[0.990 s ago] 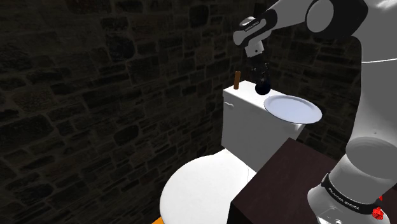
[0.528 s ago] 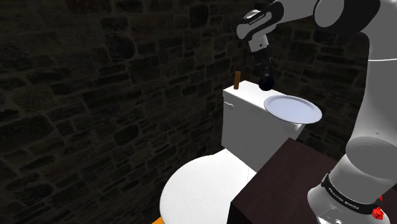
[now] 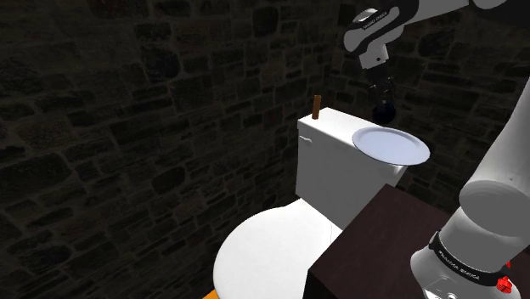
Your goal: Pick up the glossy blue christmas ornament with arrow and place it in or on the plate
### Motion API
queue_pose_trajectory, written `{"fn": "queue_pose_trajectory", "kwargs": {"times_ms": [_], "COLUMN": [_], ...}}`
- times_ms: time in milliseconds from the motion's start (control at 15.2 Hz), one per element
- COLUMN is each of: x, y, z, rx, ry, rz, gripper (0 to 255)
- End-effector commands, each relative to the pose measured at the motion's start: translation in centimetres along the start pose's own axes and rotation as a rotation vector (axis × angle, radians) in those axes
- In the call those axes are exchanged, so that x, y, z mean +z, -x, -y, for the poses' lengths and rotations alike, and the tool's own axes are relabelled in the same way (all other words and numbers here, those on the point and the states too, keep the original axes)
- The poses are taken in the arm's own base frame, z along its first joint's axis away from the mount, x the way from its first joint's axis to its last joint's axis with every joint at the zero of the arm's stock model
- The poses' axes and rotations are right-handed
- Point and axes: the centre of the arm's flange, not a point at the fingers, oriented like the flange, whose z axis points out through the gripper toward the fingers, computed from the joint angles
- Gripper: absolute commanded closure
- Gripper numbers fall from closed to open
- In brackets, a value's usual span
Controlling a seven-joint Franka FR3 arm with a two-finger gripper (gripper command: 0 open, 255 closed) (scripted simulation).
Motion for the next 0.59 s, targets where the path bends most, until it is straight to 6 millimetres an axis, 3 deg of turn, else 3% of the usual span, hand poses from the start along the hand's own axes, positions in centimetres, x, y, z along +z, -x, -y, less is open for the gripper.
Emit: {"fn": "queue_pose_trajectory", "kwargs": {"times_ms": [0,132,528], "x": [0.8,2.1,4.9], "y": [2.5,5.6,4.0], "z": [-0.9,-2.1,-1.9], "rx": [-0.001,-0.001,-0.001], "ry": [0.000,0.000,0.000], "rz": [0.000,0.000,0.000], "gripper": [255,255,255]}}
